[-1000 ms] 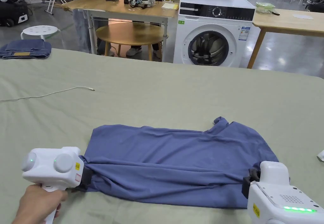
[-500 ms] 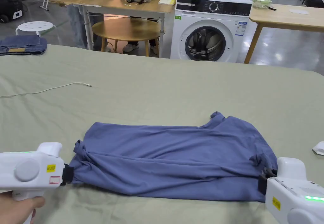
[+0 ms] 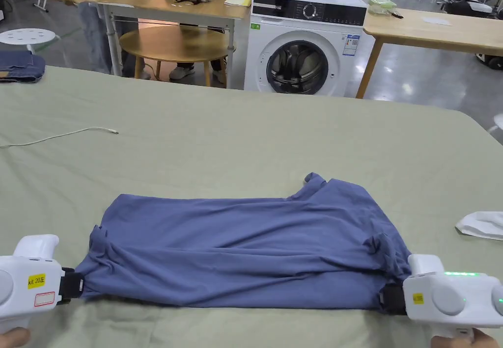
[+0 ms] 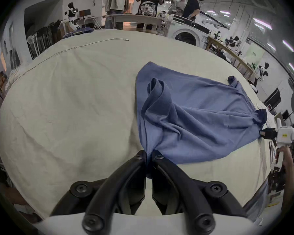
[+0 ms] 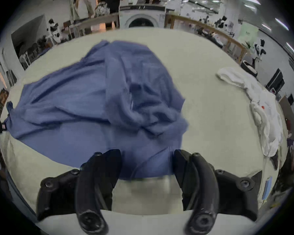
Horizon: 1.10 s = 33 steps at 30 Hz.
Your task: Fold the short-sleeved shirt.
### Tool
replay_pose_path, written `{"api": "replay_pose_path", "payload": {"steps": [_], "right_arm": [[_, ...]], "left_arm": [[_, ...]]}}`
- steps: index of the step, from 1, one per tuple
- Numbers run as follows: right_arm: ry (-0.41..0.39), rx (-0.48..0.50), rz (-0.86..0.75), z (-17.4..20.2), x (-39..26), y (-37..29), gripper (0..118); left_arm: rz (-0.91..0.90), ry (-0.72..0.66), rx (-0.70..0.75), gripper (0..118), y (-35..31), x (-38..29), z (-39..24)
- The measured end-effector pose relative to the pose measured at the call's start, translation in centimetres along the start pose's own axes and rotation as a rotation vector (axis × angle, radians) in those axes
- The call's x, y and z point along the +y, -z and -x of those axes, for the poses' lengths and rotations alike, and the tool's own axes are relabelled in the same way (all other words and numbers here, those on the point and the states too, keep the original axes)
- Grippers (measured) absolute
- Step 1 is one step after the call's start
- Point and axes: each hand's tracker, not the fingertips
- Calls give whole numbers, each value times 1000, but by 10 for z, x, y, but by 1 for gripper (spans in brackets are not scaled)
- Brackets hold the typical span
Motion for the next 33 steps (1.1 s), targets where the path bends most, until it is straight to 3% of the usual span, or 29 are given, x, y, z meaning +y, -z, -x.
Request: {"api": "replay_pose_path", "payload": {"steps": [1, 2, 3, 4, 6, 8, 10, 20, 29, 33], "right_arm": [[-2, -19, -41, -1, 0, -1, 51], [-2, 3, -57, 0, 0, 0, 9], [11, 65, -66, 0, 2, -2, 4], [24, 113, -72, -1, 5, -4, 4], [-16, 29, -36, -12, 3, 21, 4], [-8, 25, -52, -28, 2, 37, 4], [17, 20, -52, 6, 3, -14, 3], [-11, -3, -162, 26, 14, -126, 3], [-26, 25, -71, 25, -50, -135, 3], [-44, -14, 2, 32, -85, -115, 4]], "left_arm": [[0, 1, 0, 0, 0, 0, 0], [1, 0, 1, 0, 0, 0, -1], [-1, 1, 3, 0, 0, 0, -1], [-5, 4, 2, 0, -2, 0, -4], [-8, 8, 5, 0, -5, 1, -6], [-20, 8, 1, 0, -8, 6, -3], [-40, 10, -5, 0, -16, 9, -4], [-127, 15, -27, 0, -65, 30, 2], [-79, -60, -16, 0, -79, -34, 35], [-19, -68, 5, 0, -61, -68, 40]]}}
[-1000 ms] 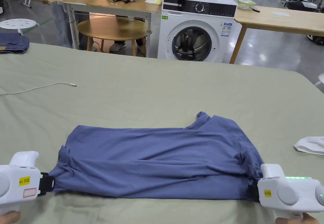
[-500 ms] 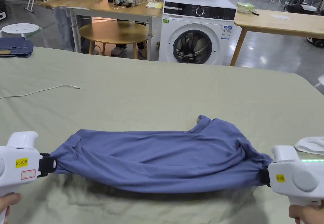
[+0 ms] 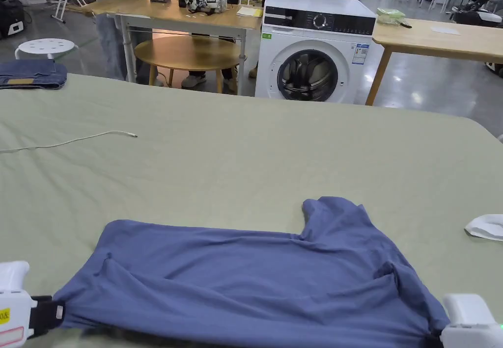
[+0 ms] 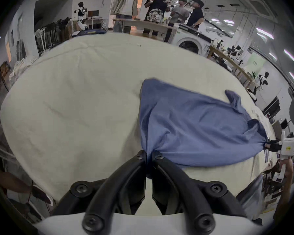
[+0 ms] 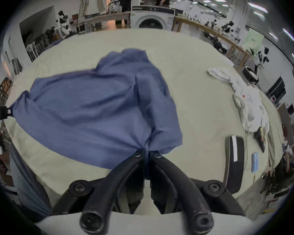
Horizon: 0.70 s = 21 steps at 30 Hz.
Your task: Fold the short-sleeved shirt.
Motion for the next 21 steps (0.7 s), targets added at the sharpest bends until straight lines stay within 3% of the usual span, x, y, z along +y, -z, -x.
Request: {"api": "replay_pose_path", "payload": {"steps": [11, 13, 15, 17, 21], "right_arm": [[0, -60, 24, -6, -17, 52, 4], [5, -60, 19, -2, -18, 44, 7], [24, -61, 8, -4, -11, 35, 21], [30, -91, -67, 3, -6, 15, 52], [51, -93, -229, 10, 20, -16, 57]], "left_arm": [[79, 24, 68, 0, 34, -21, -1], [80, 11, 50, 0, 29, -18, 0], [77, -10, 27, 1, 20, -12, -2], [43, 6, 33, 19, 11, -6, -10], [-100, 48, -16, 48, -5, 16, -26]]}}
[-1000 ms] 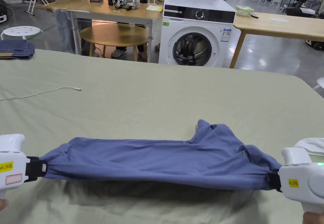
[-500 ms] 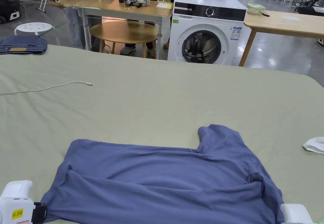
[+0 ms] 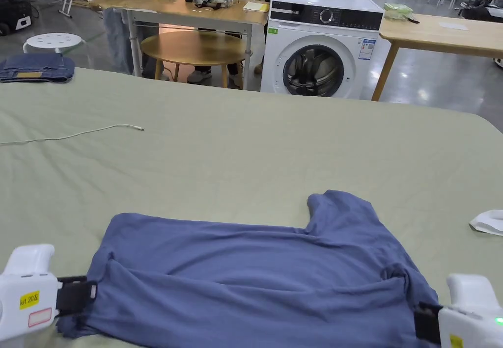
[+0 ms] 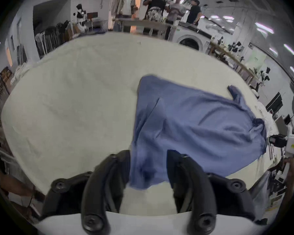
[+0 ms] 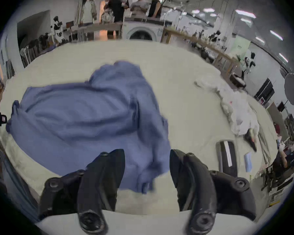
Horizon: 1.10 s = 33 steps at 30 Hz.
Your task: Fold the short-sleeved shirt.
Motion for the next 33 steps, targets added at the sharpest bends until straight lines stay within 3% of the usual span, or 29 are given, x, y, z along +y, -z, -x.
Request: {"api": "replay_pose_path", "payload": {"steps": [6, 7, 8, 10, 11, 13, 14, 19, 26, 33], "right_arm": [[29, 50, -275, 33, 36, -21, 56], [46, 67, -330, 39, 39, -22, 54], [50, 68, -364, 44, 43, -22, 43], [56, 56, -445, 58, 49, -26, 16], [62, 66, -479, 64, 51, -28, 12], [70, 68, -515, 79, 57, -29, 4], [74, 73, -526, 83, 58, -29, 0], [97, 96, -553, 102, 69, -25, 0], [63, 106, -498, 116, 79, -13, 0], [61, 117, -437, 108, 85, 17, 0]], "left_arm": [[-244, 116, -8, 48, -9, 31, -38], [-289, 137, 8, 48, -11, 35, -46], [-326, 150, 12, 48, -12, 38, -51], [-418, 175, 28, 33, -20, 42, -71], [-461, 182, 34, 15, -23, 43, -76], [-535, 181, 87, 0, -25, 46, -85], [-549, 173, 96, 0, -24, 48, -88], [-595, 173, 101, 0, -22, 59, -92], [-383, 103, 63, 0, 13, 101, -58], [10, -36, -42, 0, 91, 161, 1]]}}
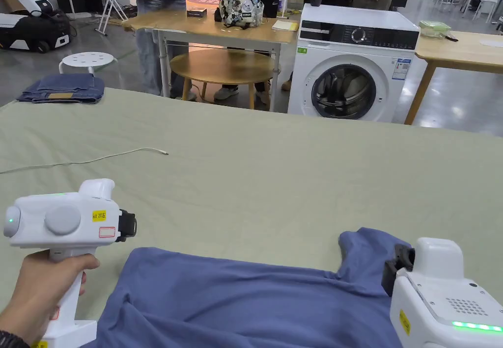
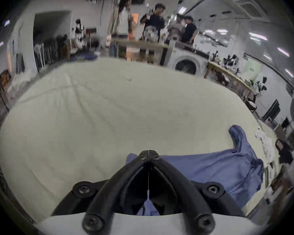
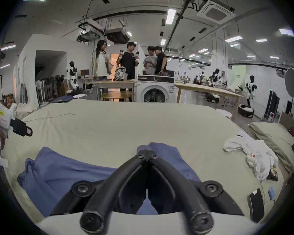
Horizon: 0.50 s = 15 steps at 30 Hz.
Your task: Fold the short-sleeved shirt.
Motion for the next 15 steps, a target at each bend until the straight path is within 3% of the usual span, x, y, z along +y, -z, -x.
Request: {"api": "replay_pose_path", "payload": {"steps": [2, 3, 4, 6, 7, 11, 15], "right_arm": [[-3, -7, 26, -3, -4, 7, 0], [-5, -12, 39, -8, -7, 14, 0], [-4, -14, 46, -10, -10, 16, 0], [-7, -25, 71, -14, -15, 22, 0], [-6, -29, 79, -20, -19, 28, 0], [-1, -44, 120, -29, -29, 38, 0], [-5, -58, 152, -38, -39, 46, 0]], "left_arm": [[90, -10, 4, 0, 23, 12, 10], [148, -21, -38, 6, 35, 18, 15], [190, -30, -50, 19, 42, 21, 18], [209, -40, -30, 56, 56, 26, 25], [226, -48, -16, 67, 61, 27, 26], [298, -51, 50, 69, 86, 27, 28], [367, 44, 131, 69, 94, 6, 7]]}}
